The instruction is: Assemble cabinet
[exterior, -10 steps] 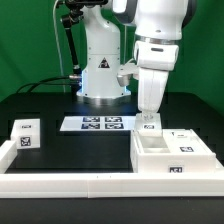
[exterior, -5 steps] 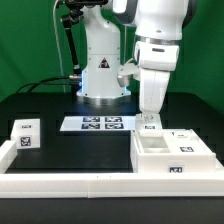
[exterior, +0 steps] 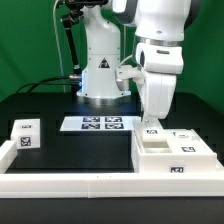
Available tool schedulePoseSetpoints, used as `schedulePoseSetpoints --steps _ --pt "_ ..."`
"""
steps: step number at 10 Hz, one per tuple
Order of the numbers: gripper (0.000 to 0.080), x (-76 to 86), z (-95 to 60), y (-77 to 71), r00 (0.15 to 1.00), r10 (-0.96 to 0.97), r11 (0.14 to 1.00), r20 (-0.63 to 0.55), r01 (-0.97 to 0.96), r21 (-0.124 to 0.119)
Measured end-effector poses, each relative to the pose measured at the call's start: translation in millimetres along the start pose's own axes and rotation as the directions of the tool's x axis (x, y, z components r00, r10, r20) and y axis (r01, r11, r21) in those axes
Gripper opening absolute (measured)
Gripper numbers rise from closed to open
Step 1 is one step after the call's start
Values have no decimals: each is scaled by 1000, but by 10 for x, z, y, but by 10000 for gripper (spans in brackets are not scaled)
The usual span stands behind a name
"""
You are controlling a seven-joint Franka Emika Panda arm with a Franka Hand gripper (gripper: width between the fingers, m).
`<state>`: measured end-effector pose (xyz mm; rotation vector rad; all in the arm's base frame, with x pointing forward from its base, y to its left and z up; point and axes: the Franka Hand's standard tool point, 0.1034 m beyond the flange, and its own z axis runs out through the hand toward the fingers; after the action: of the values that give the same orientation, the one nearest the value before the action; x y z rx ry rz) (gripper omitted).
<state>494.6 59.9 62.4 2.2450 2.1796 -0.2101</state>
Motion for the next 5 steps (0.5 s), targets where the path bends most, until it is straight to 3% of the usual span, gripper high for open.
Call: schedulePoseSetpoints --steps 5 --pt "69 -12 1 46 1000 -19 1000 -3 19 -6"
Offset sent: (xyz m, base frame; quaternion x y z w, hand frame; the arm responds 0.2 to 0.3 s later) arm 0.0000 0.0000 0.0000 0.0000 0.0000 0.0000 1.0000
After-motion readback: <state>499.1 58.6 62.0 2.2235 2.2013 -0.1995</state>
